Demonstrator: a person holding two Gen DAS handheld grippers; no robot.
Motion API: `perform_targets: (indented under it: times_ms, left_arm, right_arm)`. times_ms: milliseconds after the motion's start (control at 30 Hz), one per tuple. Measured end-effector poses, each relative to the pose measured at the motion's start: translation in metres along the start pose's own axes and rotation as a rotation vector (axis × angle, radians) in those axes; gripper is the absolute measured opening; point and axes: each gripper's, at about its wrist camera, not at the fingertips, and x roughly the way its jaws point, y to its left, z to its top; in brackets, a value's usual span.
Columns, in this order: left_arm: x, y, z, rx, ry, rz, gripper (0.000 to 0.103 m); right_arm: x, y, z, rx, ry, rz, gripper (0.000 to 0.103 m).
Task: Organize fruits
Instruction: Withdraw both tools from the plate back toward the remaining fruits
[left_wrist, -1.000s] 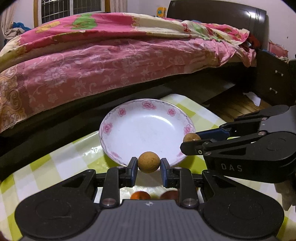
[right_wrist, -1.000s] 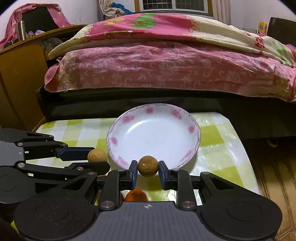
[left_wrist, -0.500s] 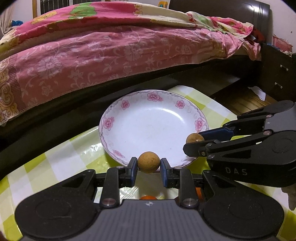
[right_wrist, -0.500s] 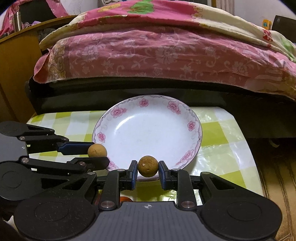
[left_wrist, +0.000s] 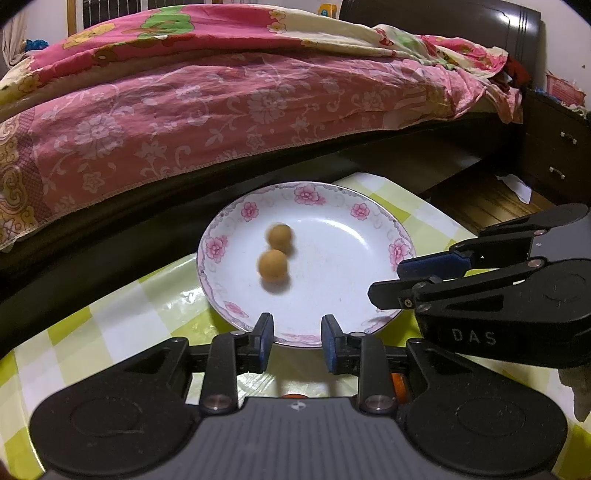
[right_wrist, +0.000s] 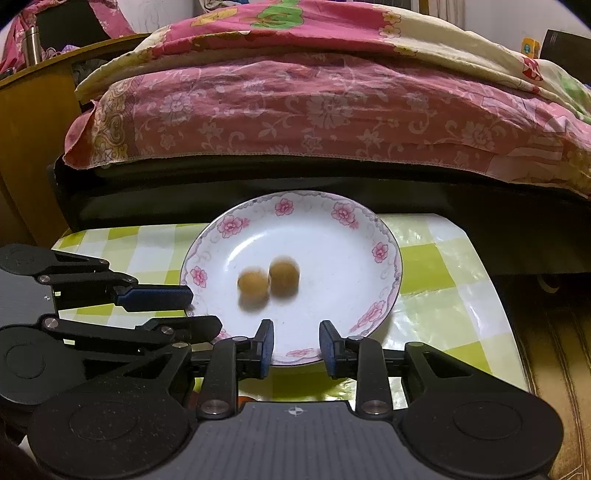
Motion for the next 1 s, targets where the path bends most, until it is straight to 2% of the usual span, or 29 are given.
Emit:
perform_targets:
  times_ms: [600,1000]
  left_arm:
    - [-0.039,0.005,-0.012,-0.031,-0.012,0.015,0.036]
    - [-0.077,-0.001,-0.032,-0.026,-0.004,-0.021,0.036]
  right_arm:
    - [-0.028,0.012,-0.006,0.009,-0.020,0.021,0.027]
    - [-0.063,0.029,-0.038,0.023,0.027,0.048,0.029]
